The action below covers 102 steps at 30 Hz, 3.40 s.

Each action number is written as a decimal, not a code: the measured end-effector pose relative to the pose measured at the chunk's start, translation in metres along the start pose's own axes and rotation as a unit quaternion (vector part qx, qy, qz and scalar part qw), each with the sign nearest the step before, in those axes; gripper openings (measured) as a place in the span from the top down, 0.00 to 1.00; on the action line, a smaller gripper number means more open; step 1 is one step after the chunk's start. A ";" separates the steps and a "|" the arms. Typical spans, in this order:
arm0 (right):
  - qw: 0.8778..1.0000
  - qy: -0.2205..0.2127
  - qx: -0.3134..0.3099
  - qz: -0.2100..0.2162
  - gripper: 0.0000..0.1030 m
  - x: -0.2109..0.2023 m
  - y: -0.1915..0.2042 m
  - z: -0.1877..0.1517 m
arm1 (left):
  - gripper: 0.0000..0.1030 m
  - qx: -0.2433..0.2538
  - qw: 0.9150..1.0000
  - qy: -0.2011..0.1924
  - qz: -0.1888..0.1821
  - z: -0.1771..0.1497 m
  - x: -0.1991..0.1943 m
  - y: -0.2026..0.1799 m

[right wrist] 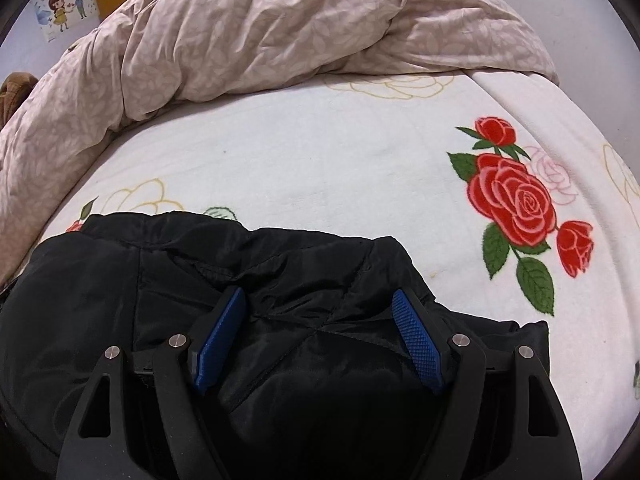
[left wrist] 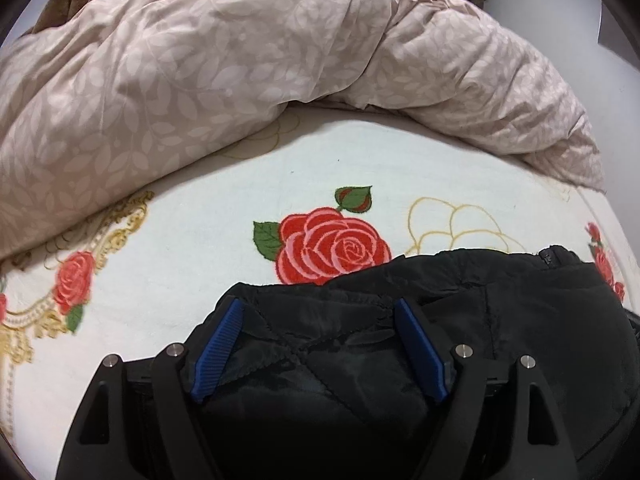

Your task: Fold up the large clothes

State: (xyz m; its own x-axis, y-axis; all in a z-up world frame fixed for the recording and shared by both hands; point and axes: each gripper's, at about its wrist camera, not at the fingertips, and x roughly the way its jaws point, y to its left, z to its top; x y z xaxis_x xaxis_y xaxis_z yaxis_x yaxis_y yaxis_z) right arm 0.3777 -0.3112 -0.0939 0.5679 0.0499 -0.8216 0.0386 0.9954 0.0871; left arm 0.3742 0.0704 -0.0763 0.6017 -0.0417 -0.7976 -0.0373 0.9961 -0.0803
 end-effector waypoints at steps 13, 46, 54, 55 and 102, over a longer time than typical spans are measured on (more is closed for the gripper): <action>0.997 -0.053 -0.005 0.051 0.27 -0.092 0.018 -0.001 | 0.23 0.068 0.988 -0.031 -0.132 0.013 -0.074 -0.090; 0.999 -0.047 0.018 0.006 0.27 -0.066 -0.026 -0.009 | 0.22 0.080 0.996 -0.012 -0.022 0.022 -0.042 -0.021; 0.999 -0.028 0.024 -0.003 0.27 -0.024 -0.037 -0.024 | 0.16 -0.002 1.000 0.001 -0.029 -0.006 -0.001 0.026; 0.999 -0.028 0.026 -0.002 0.27 -0.020 -0.038 -0.024 | 0.16 -0.007 1.000 -0.003 -0.029 -0.008 0.001 0.026; 0.998 0.021 -0.043 0.048 0.29 -0.039 0.052 -0.022 | 0.18 0.058 0.997 0.005 -0.052 -0.028 -0.043 -0.059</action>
State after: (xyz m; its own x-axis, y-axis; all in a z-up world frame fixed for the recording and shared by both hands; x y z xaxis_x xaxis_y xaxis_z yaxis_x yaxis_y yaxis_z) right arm 0.3397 -0.2594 -0.0700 0.5303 0.1461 -0.8352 -0.0852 0.9892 0.1189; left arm 0.3281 0.0111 -0.0538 0.5888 -0.1464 -0.7949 0.1175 0.9885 -0.0950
